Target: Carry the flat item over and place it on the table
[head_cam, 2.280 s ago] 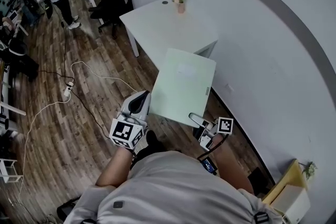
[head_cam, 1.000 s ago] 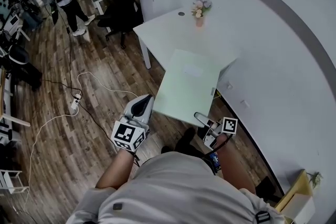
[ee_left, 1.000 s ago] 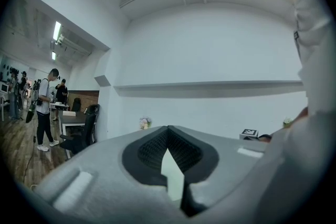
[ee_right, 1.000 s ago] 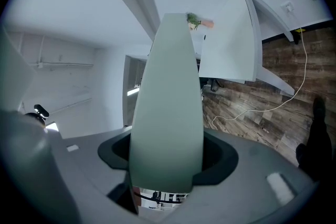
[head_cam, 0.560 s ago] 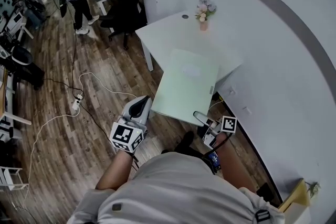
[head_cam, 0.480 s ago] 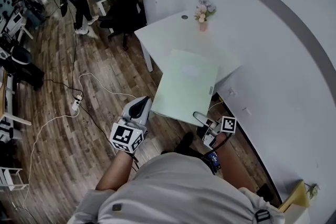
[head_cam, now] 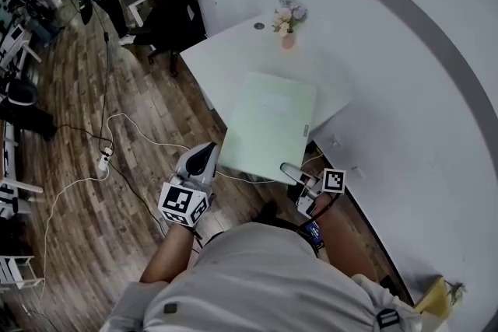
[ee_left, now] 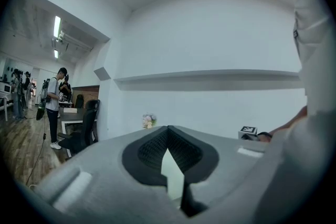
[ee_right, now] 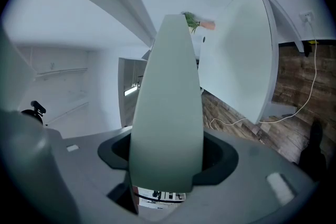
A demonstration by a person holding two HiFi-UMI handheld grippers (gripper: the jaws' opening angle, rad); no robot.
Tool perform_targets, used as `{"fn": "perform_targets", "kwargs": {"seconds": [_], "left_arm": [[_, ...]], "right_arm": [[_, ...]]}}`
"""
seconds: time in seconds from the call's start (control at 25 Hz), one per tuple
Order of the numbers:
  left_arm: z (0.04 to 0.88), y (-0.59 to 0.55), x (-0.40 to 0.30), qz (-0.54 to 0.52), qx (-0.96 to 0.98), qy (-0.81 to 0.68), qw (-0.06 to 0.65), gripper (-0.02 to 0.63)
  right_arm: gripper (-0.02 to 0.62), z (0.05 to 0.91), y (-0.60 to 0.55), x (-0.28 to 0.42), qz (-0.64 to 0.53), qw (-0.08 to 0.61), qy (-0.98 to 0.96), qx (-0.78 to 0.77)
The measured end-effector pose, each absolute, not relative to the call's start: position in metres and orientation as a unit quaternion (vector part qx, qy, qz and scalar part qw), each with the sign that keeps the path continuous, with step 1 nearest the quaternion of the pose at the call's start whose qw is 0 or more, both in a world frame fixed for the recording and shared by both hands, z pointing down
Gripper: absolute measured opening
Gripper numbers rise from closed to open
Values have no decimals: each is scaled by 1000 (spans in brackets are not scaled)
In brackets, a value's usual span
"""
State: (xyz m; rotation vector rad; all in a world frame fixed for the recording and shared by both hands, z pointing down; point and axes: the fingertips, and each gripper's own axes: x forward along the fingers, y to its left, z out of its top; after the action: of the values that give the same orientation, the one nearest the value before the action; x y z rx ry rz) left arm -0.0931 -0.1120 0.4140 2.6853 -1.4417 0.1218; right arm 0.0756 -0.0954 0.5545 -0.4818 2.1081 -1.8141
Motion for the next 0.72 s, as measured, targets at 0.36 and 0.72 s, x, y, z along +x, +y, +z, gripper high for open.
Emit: {"fn": "perform_targets", "kwargs": {"seconds": [0.36,0.72], "left_arm": [[409,-153,-35,36,884,-464,44,0],[419,-193,-16,40,887,-457,49,0]], "right_arm": [[300,547,-140,126,-634,165,737,-169],[301,553,-170,143,-634,169,734,-175]]}}
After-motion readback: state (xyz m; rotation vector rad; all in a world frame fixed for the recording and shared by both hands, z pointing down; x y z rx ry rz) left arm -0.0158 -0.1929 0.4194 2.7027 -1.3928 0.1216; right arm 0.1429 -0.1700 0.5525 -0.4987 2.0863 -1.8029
